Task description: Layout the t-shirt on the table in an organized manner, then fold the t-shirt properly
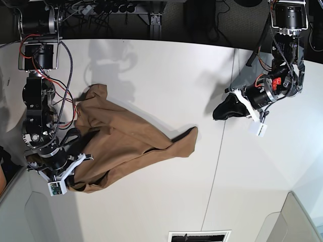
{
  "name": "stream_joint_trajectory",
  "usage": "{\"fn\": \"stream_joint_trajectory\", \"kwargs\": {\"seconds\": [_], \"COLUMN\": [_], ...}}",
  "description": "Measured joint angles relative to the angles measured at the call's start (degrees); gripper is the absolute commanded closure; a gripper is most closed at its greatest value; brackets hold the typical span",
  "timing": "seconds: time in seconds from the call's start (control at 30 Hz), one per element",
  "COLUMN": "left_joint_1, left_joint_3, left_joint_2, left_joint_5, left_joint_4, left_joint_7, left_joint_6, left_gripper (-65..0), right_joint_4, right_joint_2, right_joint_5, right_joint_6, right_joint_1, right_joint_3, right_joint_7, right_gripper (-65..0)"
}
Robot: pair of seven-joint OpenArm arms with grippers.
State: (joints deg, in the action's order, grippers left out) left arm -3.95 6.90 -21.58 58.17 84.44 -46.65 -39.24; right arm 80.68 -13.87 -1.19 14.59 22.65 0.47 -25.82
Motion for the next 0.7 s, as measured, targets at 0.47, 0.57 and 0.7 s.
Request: {"fn": "stream_joint_trajectory", "kwargs": {"seconds": [0.47, 0.57, 0.7], "left_joint_1": [8.63, 10.43, 10.67], "left_joint_3": [-15.5, -19.67, -21.18], "left_joint_2": [14.23, 16.2, 17.62], "left_joint_5": [-26.71, -34.86, -40.74], "left_joint_4": [4.04, 3.19, -1.36], "left_joint_7": [10.4, 14.58, 20.52], "left_joint_6": [0.04, 3.17, 10.54], "left_gripper": [-8.8, -8.8, -8.8], "right_joint_4": [-0.02, -0.02, 0.0], "right_joint_2": [1.2, 1.18, 1.18], "right_joint_5": [-1.84, -2.45, -2.51], "right_joint_6": [0.81, 0.81, 0.83], "right_joint_1": [-5.03, -4.92, -4.9], "right_joint_3": [-0.11, -0.11, -0.11], "right_joint_7": [-2.45, -2.54, -5.55], "right_gripper": [0.0, 0.0, 0.0]}}
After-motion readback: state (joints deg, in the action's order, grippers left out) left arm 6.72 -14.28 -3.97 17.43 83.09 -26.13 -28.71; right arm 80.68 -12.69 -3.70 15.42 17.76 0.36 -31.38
